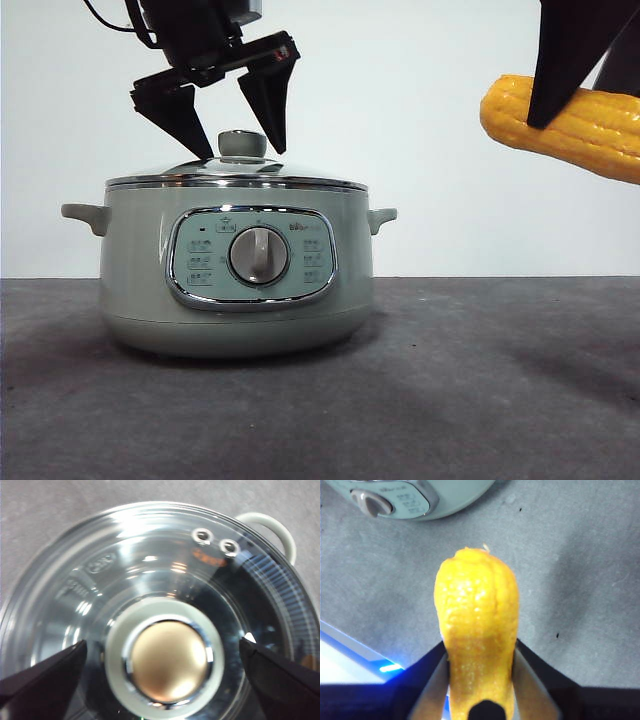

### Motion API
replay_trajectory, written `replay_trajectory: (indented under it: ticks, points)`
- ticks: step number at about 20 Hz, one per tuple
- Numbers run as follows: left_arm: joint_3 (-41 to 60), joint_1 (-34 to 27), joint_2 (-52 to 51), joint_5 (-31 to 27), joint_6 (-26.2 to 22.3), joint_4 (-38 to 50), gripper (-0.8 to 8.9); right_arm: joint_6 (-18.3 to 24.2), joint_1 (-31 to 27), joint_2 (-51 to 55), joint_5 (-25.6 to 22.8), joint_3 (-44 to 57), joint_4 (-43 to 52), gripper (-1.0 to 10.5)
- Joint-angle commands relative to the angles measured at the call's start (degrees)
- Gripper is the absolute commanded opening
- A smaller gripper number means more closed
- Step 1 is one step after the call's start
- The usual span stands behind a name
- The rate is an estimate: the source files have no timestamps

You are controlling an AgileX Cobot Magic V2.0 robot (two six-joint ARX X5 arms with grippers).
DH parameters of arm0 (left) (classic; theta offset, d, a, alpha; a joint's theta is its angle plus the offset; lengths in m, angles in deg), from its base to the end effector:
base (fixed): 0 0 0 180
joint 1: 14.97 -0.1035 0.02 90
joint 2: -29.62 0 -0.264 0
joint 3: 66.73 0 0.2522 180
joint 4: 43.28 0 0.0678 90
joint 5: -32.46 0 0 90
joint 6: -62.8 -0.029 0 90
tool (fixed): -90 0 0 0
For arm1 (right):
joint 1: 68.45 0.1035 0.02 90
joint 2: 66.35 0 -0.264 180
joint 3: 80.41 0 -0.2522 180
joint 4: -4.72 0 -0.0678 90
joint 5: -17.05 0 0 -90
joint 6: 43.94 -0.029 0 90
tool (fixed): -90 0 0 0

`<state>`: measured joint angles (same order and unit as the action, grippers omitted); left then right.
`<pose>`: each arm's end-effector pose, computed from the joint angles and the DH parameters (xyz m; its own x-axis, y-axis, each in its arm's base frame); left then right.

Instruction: Pick up the corn,open the lid,put the corn in the pot,close the lid

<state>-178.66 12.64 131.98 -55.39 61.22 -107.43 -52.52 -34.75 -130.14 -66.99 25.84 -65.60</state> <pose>0.3374 -0.1777 0.3244 0.4958 -0.3017 -0.8144 0.5021 0.8647 -0.0146 0.1644 0.1132 0.3000 0.3516 0.3593 -0.8645 -0.4800 0.8620 0.1630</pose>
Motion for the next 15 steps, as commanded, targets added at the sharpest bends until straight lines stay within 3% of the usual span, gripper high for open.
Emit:
replay_trajectory:
  ticks: [1,5,6,15]
  points:
    - [0.13,0.59,0.5,0.17,-0.39,0.17,3.16,-0.48,0.09,-0.11,0.0,-0.2,0.44,-0.1]
    - [0.11,0.83,0.5,0.17,-0.57,0.17,0.14,-0.5,0.09,-0.11,0.0,-0.17,0.44,-0.1]
    - [0.13,0.83,0.5,0.13,-0.57,0.13,-0.12,-0.48,0.09,-0.11,0.0,-0.2,0.44,-0.1]
    - [0.11,0.39,-3.21,-0.9,-1.66,0.33,-0.09,-4.92,0.09,-1.99,0.0,-3.15,5.57,-0.1]
